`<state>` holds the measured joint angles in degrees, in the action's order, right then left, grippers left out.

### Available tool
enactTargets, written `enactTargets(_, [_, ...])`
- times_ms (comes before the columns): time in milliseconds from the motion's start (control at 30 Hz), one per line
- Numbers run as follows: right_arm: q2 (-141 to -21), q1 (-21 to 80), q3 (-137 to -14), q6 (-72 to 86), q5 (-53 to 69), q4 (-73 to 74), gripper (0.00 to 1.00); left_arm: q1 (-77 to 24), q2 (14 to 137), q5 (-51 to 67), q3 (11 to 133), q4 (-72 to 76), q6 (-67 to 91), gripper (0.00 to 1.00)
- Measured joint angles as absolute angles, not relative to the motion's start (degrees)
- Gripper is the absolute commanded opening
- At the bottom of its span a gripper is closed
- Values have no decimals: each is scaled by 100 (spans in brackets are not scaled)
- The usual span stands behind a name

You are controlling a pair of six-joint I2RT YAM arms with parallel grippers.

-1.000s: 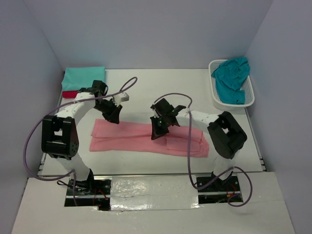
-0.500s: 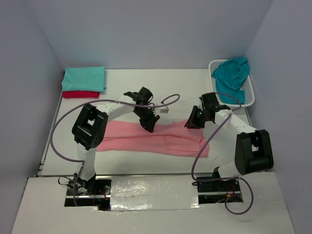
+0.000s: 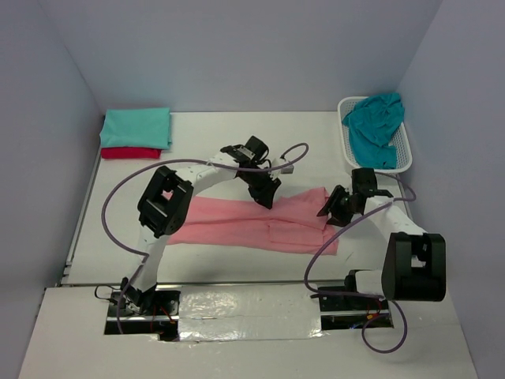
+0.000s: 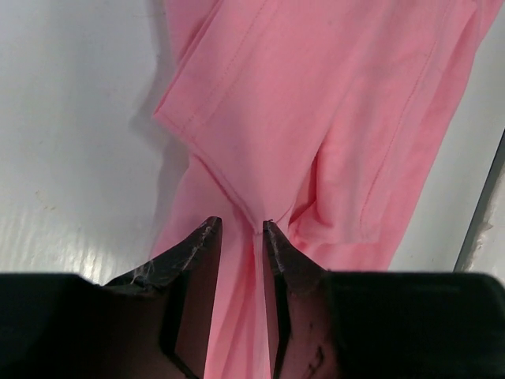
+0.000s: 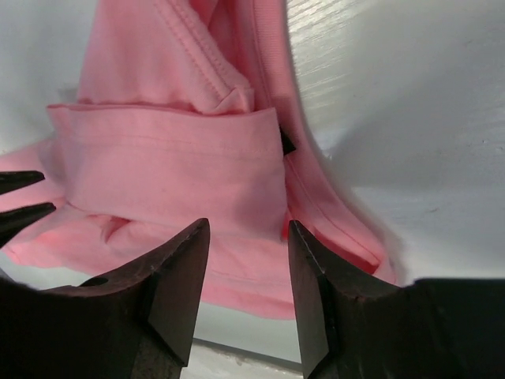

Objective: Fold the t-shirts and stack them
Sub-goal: Fold the other side of the tshirt into a rectangle

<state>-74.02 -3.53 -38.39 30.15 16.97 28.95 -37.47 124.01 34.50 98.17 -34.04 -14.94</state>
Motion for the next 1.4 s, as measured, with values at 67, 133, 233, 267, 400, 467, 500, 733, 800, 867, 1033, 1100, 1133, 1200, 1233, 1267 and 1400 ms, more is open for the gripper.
enactTargets(67, [-7555, -353, -3839, 3002, 1653, 2845, 54, -3787, 12523, 3516, 9896, -3422, -1402, 42])
enactTargets(133, [-7690, -355, -3835, 2991, 1603, 2821, 55, -3837, 12674, 3579, 10042, -3448, -1308, 42])
enactTargets(233, [-7749, -364, -3817, 2952, 1564, 2781, 54, -3898, 12903, 3662, 10215, -3481, -1282, 42])
enactTargets(267, [-7749, -366, -3817, 2936, 1564, 2766, 54, -3911, 12923, 3697, 10210, -3503, -1267, 42])
enactTargets(400, [-7747, -368, -3846, 2834, 1500, 2775, 55, -3920, 12923, 3782, 10294, -3721, -1260, 42])
enactTargets(467, [-7717, -368, -3944, 2718, 1387, 2888, 59, -3837, 12892, 3804, 10455, -3953, -1398, 43])
enactTargets(500, [-7688, -368, -4021, 2668, 1332, 2936, 62, -3756, 12835, 3800, 10525, -4080, -1520, 43])
enactTargets(733, [-7861, -388, -4622, 2377, 1146, 2919, 58, -2639, 11126, 3308, 10162, -5015, -2978, 43])
enactTargets(800, [-8134, -392, -4742, 2318, 1173, 2867, 54, -2134, 10444, 3205, 9671, -5207, -3376, 42])
enactTargets(867, [-8455, -397, -4821, 2246, 1212, 2821, 52, -1575, 9963, 3046, 9196, -5478, -3789, 43])
enactTargets(1033, [-8792, -401, -4836, 2110, 1341, 2779, 47, -80, 9437, 2480, 7776, -5798, -4534, 44])
enactTargets(1100, [-8818, -401, -4836, 2075, 1426, 2735, 42, 283, 9332, 2290, 7262, -5887, -4821, 45])
enactTargets(1133, [-8825, -401, -4836, 2062, 1459, 2703, 37, 412, 9279, 2209, 7063, -5922, -4925, 45])
enactTargets(1200, [-8829, -401, -4836, 2047, 1527, 2650, 33, 644, 9157, 2043, 6713, -5961, -5137, 46])
enactTargets(1233, [-8829, -401, -4836, 2047, 1557, 2628, 30, 740, 9098, 1953, 6582, -5944, -5258, 46])
enactTargets(1267, [-8829, -401, -4836, 2040, 1568, 2615, 29, 814, 9045, 1861, 6475, -5922, -5349, 46])
enactTargets(1400, [-8831, -401, -4834, 2027, 1634, 2606, 26, 910, 8930, 1409, 6149, -5610, -5684, 47])
